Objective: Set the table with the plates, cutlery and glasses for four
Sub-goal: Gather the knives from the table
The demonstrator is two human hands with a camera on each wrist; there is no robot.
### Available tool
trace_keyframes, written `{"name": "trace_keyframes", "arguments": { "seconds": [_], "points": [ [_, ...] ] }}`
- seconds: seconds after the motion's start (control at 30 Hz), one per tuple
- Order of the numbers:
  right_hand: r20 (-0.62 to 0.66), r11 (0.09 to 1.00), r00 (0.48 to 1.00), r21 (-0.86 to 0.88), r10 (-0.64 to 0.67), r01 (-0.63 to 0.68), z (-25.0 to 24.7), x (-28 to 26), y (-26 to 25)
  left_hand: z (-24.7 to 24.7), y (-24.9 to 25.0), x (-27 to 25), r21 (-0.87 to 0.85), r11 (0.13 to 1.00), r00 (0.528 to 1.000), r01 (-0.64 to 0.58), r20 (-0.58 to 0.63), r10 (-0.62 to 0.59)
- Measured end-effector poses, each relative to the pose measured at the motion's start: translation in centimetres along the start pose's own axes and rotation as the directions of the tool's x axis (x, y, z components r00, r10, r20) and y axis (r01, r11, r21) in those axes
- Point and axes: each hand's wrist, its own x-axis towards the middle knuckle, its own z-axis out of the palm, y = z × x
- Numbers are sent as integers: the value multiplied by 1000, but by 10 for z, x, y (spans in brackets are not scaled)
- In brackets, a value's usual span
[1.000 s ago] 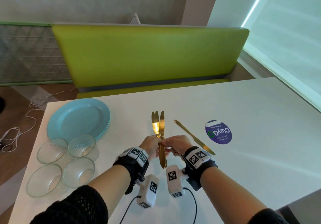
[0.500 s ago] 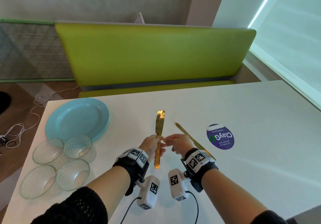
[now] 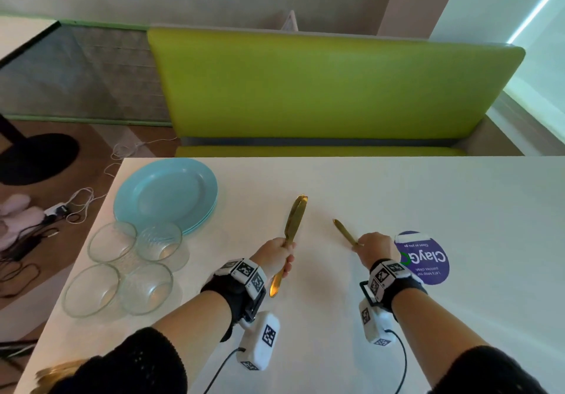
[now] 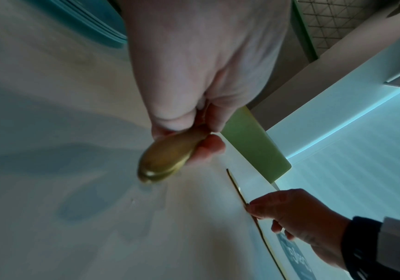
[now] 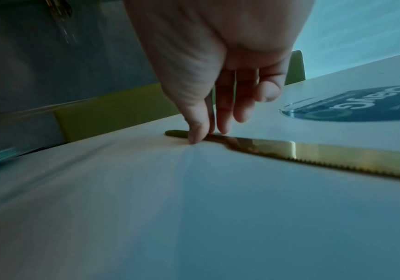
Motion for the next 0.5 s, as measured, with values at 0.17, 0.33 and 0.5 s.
{"name": "trace_keyframes", "arguments": {
  "seconds": [0.17,0.33,0.5],
  "points": [
    [-29,1000,1000,-18,2,-2,6,6,0,-1,-3,-1,69,997,999,-37,7,37],
    [-54,988,994,-128,-95,88,4,0,-1,3,0,-1,134,991,1000,3,-22,0],
    [-108,959,964,-174,-243,223,7,-17,3,3,0,-2,199,980,998,23,-61,-11]
  ]
}}
